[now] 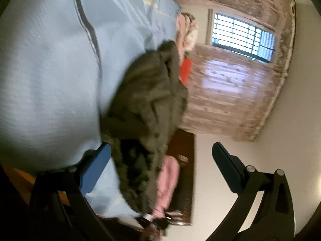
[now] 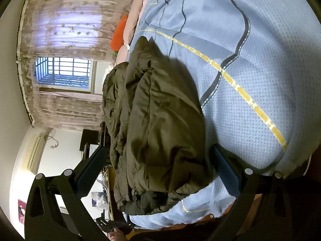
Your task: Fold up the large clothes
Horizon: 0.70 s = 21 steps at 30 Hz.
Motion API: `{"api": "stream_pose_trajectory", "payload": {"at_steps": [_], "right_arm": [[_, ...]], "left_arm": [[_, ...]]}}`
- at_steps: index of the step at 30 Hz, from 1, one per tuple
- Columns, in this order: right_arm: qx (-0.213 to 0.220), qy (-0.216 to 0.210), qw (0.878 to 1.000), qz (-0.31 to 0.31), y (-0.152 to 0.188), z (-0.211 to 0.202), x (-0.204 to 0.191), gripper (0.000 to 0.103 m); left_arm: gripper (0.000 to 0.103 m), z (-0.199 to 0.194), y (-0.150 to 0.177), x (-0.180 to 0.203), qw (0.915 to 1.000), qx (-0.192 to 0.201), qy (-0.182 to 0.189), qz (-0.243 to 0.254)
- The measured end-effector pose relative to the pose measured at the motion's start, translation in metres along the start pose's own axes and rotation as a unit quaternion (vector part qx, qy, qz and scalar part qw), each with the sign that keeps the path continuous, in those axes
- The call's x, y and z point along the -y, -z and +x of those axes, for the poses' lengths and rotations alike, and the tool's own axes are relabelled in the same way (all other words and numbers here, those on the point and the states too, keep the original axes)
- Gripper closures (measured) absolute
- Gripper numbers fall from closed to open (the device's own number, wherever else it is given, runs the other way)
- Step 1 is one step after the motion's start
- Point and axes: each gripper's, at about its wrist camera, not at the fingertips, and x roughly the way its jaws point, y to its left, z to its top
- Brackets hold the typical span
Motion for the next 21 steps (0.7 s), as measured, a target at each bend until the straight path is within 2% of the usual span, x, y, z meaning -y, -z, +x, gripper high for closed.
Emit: {"api": "stream_pose_trajectory", "payload": {"at_steps": [6,11,14,17,21], "right_arm": [[-0.005,0.025,0.999,-0.038,0.006,0.008,-0.011,0.001],[-0.006,0.024,0.999,-0.035,0.007,0.01,-0.01,0.001],[-0.006,0.018,0.999,-0.028,0.006,0.011,-0.009,0.001],[-0.013,0.002,1.0,-0.027,0.007,0.012,-0.01,0.001],[-0.022,-0.006,0.999,-0.037,0.011,0.017,-0.014,0.001]], "left_arm": [[0.002,0.002,-0.013,0.019,0.9951,0.001,-0.077,0.063],[0.002,0.014,-0.019,0.029,0.9824,-0.007,-0.148,0.113],[0.002,0.026,-0.016,0.037,0.9685,-0.014,-0.192,0.159],[0.002,0.03,-0.008,0.038,0.9643,-0.015,-0.199,0.174],[0.002,0.032,-0.003,0.039,0.9716,-0.029,-0.16,0.171]]}}
